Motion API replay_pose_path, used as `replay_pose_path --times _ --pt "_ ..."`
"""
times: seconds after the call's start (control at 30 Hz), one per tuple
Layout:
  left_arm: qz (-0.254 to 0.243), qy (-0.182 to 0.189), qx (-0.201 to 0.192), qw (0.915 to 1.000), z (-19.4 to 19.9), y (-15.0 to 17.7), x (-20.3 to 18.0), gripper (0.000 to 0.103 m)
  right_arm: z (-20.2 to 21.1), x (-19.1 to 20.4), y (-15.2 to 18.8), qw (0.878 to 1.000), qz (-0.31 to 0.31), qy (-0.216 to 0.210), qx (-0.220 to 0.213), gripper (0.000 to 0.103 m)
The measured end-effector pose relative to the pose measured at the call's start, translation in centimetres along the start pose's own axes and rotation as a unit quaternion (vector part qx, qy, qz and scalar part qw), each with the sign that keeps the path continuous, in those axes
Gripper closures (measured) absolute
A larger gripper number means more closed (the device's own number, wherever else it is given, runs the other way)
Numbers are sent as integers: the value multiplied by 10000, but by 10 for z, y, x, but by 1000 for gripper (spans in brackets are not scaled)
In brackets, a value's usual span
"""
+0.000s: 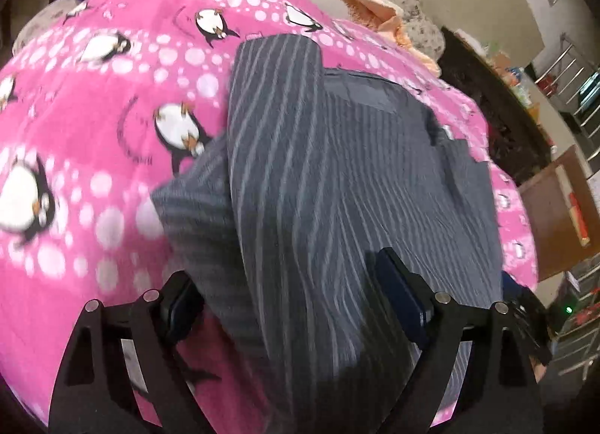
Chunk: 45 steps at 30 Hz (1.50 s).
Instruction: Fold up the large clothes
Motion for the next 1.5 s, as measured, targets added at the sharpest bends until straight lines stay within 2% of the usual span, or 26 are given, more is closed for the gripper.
replay_pose_path --times 0.13,0.23,0.3,0.37,0.53,0.7,0.77,0.8,0.87,0.9,0.93,0.97,1.1,1.17,1.2,1.27,1.3,1.33,1.37,1.43,1.47,1.5 --pt "-92 -155 198 9996 -12 -12 -4 17 -1 -1 0 10000 -49 11 14 55" --pt "-530 -427 407 9969 -20 -9 -13 12 -1 -1 0 9999 -62 86 15 51" --pt "-914 -637 497 9925 -23 -4 -23 9 -3 -3 0 9997 -115 193 32 44" --pt "-1026 -737 491 9908 -25 0 -26 7 -6 -10 -1 9991 -293 279 103 27" --pt "-804 -756 455 9928 -27 -1 -23 1 -8 -17 0 9987 -466 72 203 27" --pt "-990 -1059 459 9884 -37 -3 -34 1 -7 -19 -1 9984 -529 -13 221 27" --pt "-899 -1072 338 9896 -35 -4 -33 4 -2 -24 -4 9974 -663 -150 244 27" --pt "-822 -1080 226 9905 -32 -4 -29 13 4 -27 -7 9968 -746 -179 216 27" --pt "-722 -1015 87 9922 -24 -2 -21 35 21 -38 -11 9950 -968 -208 93 27" --pt "-679 -834 32 9942 -21 -2 -18 61 30 -43 -13 9944 -1027 -247 71 27" --pt "-663 -656 55 9956 -21 -3 -16 71 36 -47 -14 9944 -1032 -206 29 27" --pt "-694 -620 77 9956 -20 -4 -16 71 43 -53 -14 9951 -990 -45 -53 27" --pt "-1125 -558 193 9919 -19 -5 -22 69 47 -75 1 9926 -602 1051 -122 27" --pt "-1063 -401 273 9931 -21 -6 -20 56 38 -92 13 9865 -709 1472 87 27" --pt "-1074 -315 309 9932 -21 -5 -19 50 35 -100 18 9847 -796 1541 193 27" --pt "-1255 -330 302 9911 -21 -2 -22 47 24 -115 30 9823 -1062 1499 372 27" --pt "-1331 -375 299 9899 -23 -2 -25 43 24 -122 34 9817 -1310 1363 210 26" --pt "-1357 -409 296 9895 -23 0 -27 41 24 -126 36 9803 -1438 1341 181 20" --pt "-1376 -487 281 9889 -23 0 -30 40 22 -132 38 9778 -1646 1290 109 15" --pt "-1343 -591 237 9889 -25 -2 -31 41 21 -135 39 9765 -1748 1257 -4 12" --pt "-1325 -633 196 9890 -26 -4 -31 44 21 -133 40 9766 -1717 1292 -70 10" --pt "-1315 -677 140 9889 -25 -4 -31 62 21 -131 40 9765 -1705 1315 -107 10"
Point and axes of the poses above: each gripper's, at about its wrist camera, not at the fingertips, and z roughly against the way its jaws point, x to its left, y to its underside, the point moved 2 cm from there along -z, roughly the way its jaws point, and after that the axes turned 11 degrees about -z, right-handed, at the moved point
